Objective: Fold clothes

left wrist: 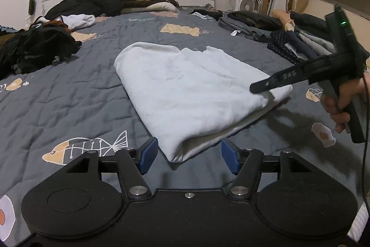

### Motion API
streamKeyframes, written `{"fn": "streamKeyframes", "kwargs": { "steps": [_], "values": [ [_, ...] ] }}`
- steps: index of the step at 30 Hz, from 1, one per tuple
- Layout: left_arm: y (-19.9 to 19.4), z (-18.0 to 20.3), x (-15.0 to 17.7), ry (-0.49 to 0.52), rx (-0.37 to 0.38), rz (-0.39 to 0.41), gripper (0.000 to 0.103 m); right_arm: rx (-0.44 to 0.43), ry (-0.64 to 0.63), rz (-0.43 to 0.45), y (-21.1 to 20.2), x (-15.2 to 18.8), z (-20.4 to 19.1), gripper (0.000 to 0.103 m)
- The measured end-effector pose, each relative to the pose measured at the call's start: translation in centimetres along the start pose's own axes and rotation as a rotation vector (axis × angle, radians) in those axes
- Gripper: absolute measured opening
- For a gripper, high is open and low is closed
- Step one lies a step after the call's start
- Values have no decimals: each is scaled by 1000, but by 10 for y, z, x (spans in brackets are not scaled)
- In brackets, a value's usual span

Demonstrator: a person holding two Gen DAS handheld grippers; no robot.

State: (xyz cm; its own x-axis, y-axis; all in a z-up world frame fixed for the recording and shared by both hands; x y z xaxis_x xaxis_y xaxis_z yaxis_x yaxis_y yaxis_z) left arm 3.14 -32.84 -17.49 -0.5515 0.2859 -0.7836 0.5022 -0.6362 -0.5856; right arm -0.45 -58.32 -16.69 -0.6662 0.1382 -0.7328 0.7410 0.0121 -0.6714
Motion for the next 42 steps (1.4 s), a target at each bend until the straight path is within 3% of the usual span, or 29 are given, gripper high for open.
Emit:
{"fn": "streamKeyframes", "kwargs": {
  "steps": [4,8,10,14,18,25,26,28,34,38,40,42],
  "values": [
    [0,-3,0,-11,-6,-5,61,16,17,48,-13,-2,3,5],
    [0,-3,0,-23,-5,-9,61,108,58,34,-16,0,16,9],
    [0,-2,0,-25,-1,-9,61,90,124,29,-17,5,25,11],
    [-1,0,0,-21,8,-11,62,27,270,1,-9,16,37,41],
    [-1,2,1,-18,11,-13,62,-18,318,-19,0,21,33,48],
    [-2,2,1,-27,12,-15,62,-75,353,-13,8,22,23,47],
    [-2,2,1,-25,12,-16,62,-83,358,-13,9,22,22,41],
    [-1,2,2,-24,10,-19,62,-99,367,-11,12,23,19,18],
    [0,2,3,-23,10,-25,62,-121,419,157,-18,3,29,14],
    [1,3,5,-17,11,-34,62,-10,369,233,-44,-10,52,14],
    [2,6,6,-4,10,-40,62,83,333,225,-50,-9,63,14],
    [3,9,8,28,6,-40,63,152,298,159,-39,0,73,14]
  ]
}}
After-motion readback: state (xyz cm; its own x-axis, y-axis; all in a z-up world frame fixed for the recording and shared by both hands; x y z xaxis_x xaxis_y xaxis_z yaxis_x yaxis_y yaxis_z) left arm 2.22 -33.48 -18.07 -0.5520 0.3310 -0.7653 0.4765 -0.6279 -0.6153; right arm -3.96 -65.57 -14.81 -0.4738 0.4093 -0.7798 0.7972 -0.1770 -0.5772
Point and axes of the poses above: each gripper's, at about its wrist camera, not at the fingertips, and y roughly the way its jaws point, z to its right, x to its underside, the point moved 2 cm from there along y, roughly the way its jaws point, and after that the axes turned 9 degrees about -y, right-handed, at the moved point
